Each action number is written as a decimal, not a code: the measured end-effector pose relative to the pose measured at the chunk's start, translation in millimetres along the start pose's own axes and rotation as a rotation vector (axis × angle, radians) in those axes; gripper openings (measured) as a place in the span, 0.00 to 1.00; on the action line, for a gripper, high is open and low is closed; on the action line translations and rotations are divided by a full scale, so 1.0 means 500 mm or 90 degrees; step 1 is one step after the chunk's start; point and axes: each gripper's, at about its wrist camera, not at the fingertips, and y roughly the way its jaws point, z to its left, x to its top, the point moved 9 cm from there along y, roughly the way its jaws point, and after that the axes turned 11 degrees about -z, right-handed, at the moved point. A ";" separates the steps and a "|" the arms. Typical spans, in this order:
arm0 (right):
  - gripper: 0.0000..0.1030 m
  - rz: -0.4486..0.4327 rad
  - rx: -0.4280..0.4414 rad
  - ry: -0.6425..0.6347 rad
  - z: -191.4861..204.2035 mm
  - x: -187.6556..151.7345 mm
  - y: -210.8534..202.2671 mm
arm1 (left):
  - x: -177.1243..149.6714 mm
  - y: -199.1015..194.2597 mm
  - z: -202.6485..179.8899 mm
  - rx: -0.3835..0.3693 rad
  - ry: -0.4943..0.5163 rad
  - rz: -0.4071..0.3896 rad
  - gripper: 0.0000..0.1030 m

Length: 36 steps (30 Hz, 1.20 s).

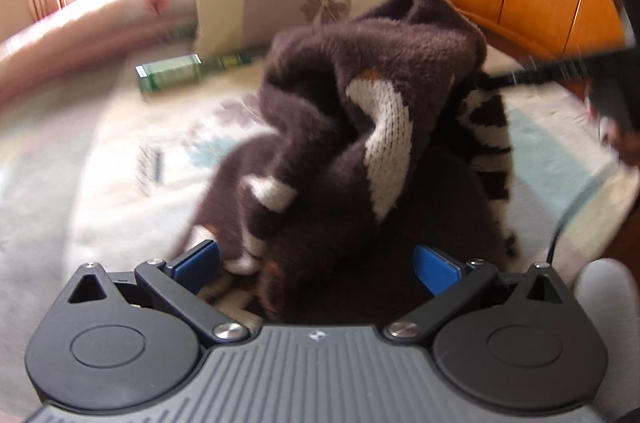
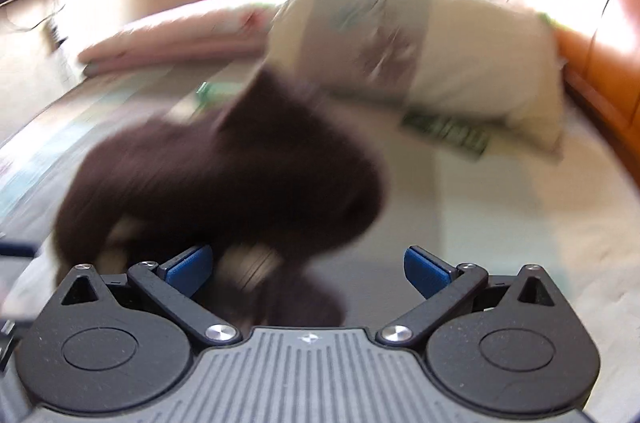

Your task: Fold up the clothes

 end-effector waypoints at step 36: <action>1.00 0.167 -0.323 0.025 -0.424 -0.049 0.204 | 0.081 0.055 0.039 0.024 -0.006 -0.042 0.99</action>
